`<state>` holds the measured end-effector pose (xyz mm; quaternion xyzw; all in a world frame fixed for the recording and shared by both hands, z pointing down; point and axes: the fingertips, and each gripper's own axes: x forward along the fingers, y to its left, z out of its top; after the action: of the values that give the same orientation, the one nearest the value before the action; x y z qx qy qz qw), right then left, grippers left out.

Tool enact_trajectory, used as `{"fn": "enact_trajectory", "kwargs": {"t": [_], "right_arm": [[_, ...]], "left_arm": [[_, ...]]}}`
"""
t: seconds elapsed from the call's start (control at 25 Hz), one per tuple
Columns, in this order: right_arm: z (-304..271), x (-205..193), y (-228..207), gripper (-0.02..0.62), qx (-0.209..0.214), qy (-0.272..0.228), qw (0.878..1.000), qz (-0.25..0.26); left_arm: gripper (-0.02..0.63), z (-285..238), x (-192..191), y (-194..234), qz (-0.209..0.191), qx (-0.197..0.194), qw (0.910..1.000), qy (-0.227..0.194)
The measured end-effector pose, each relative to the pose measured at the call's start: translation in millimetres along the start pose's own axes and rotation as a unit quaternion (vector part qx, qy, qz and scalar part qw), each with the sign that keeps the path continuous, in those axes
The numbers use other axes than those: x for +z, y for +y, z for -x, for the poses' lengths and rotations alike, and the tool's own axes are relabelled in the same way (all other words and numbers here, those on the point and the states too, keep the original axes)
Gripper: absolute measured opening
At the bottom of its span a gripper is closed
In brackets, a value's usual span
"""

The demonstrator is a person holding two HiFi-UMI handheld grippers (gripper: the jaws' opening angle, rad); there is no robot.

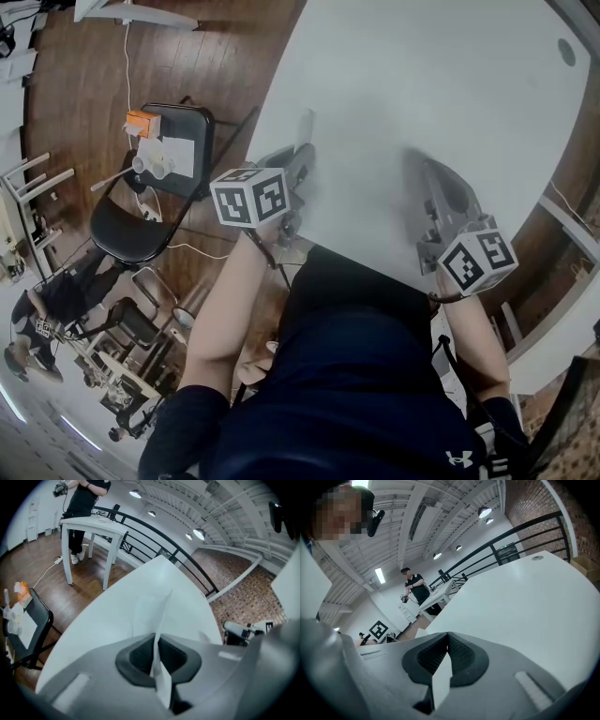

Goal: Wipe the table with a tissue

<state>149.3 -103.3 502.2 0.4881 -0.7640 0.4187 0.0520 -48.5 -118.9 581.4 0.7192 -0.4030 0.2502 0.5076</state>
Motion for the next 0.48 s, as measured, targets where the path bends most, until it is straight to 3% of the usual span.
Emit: {"fn": "enact_trajectory", "kwargs": {"t": [0.48], "right_arm": [[11.1,6.2,-1.0,0.011,0.004,-0.002,1.0,0.002]], "left_arm": [[0.005,-15.0,-12.0,-34.1,0.002,-0.023,0.9997,0.009]]}}
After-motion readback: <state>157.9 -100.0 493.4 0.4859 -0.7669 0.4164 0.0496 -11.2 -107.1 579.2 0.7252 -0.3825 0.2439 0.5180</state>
